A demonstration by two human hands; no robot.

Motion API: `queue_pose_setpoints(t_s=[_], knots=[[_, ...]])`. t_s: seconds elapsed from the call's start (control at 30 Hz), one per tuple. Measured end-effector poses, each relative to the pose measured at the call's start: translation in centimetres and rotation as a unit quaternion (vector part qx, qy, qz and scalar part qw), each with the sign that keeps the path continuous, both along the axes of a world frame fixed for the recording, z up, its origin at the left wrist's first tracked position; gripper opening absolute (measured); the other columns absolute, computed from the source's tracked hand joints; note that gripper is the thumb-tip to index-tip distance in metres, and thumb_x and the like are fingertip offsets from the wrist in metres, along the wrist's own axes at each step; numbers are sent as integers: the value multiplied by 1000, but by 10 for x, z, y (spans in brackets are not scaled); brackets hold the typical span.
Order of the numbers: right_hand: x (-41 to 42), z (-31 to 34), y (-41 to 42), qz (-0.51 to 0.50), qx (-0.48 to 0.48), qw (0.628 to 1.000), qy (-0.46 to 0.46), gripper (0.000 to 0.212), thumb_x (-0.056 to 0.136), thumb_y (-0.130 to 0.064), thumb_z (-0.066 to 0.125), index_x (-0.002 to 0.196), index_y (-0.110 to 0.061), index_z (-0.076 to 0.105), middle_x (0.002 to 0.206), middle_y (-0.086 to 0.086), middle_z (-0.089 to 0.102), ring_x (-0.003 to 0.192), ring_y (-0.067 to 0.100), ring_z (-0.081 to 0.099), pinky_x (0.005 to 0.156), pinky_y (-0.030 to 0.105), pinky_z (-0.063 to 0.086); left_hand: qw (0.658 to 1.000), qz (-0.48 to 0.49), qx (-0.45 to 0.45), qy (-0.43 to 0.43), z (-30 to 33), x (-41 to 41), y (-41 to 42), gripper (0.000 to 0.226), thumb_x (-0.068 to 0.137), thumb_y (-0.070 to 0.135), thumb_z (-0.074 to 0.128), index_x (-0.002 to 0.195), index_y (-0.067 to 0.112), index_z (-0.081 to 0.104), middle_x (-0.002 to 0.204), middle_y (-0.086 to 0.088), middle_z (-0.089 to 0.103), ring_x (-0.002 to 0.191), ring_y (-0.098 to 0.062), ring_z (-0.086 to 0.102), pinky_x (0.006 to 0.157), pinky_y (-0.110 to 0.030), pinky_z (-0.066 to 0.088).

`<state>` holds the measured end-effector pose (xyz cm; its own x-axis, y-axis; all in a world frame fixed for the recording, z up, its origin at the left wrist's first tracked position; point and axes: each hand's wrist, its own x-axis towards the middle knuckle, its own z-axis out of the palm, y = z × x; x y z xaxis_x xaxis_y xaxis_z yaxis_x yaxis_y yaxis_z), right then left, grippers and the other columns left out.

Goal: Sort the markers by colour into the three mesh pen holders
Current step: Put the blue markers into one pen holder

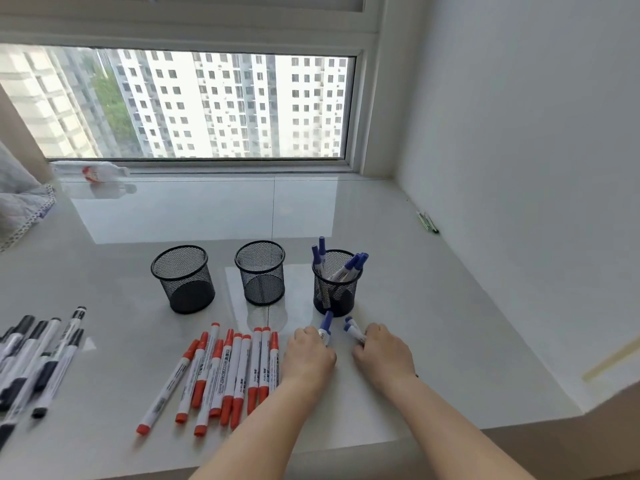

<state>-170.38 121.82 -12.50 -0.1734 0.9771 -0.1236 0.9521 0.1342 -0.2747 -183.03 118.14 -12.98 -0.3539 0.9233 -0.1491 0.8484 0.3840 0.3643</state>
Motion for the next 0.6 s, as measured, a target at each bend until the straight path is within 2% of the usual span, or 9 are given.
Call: queue_pose_setpoints(t_s=[0.03, 0.1, 0.17, 0.23, 0.33, 0.4, 0.47, 0.5, 0.6], knots=[[2, 3, 1, -19, -6, 999, 34, 18, 87, -26, 43, 91, -9, 50, 102, 13, 58, 91, 31, 58, 66, 32, 34, 1000, 6, -1, -18, 1, -1, 1, 34, 87, 22, 46, 115, 1, 45, 120, -15, 50, 110, -28, 49, 85, -31, 38], [5, 14, 8, -84, -32, 977, 193, 15, 85, -22, 45, 75, -11, 44, 85, 13, 59, 74, 28, 59, 60, 31, 39, 998, 24, 0, -57, 4, -3, 3, 32, 85, 21, 47, 110, 1, 48, 115, -16, 54, 104, -30, 54, 75, -31, 38], [5, 33, 19, -146, -45, 904, 398, 13, 86, -14, 44, 73, -13, 43, 73, 11, 58, 58, 20, 62, 53, 28, 47, 996, 37, 5, -81, 6, -5, 4, 31, 84, 21, 48, 107, 0, 50, 111, -16, 57, 99, -31, 56, 71, -30, 39], [3, 57, 36, -179, -7, 821, 542, 14, 88, -8, 40, 75, -13, 42, 64, 7, 53, 48, 15, 58, 48, 26, 47, 996, 38, 12, -86, 8, -5, 3, 30, 84, 21, 49, 106, 0, 50, 108, -16, 58, 96, -30, 56, 70, -30, 38], [-8, 97, 61, -198, 56, 712, 671, 15, 89, -9, 42, 75, -15, 41, 56, 2, 47, 41, 10, 49, 50, 28, 43, 994, 45, 31, -95, 10, -7, -2, 29, 84, 22, 49, 103, 0, 50, 103, -15, 58, 89, -29, 55, 65, -29, 35], [-20, 115, 73, -199, 71, 671, 710, 19, 92, -17, 45, 73, -16, 43, 53, -1, 48, 42, 9, 52, 56, 27, 49, 992, 48, 37, -107, 11, -7, -3, 28, 85, 23, 47, 102, 1, 49, 100, -15, 58, 86, -30, 55, 64, -30, 36], [-34, 120, 81, -199, 73, 657, 724, 20, 94, -23, 45, 75, -17, 45, 57, -1, 54, 53, 12, 59, 65, 27, 53, 992, 47, 37, -110, 12, -8, -4, 28, 86, 24, 46, 102, 2, 47, 99, -15, 58, 85, -30, 55, 64, -32, 38], [-40, 119, 83, -194, 71, 664, 718, 20, 95, -26, 44, 76, -18, 48, 62, 0, 59, 59, 12, 60, 68, 25, 53, 992, 48, 37, -110, 12, -8, -4, 28, 87, 25, 45, 102, 2, 47, 99, -14, 57, 86, -30, 56, 65, -32, 40], [-53, 104, 85, -173, 72, 727, 661, 28, 94, -36, 43, 74, -25, 59, 77, -4, 63, 58, -2, 53, 58, 13, 41, 992, 51, 46, -108, 9, -8, -5, 21, 87, 26, 45, 97, 8, 44, 89, -8, 51, 79, -27, 52, 66, -32, 41]])
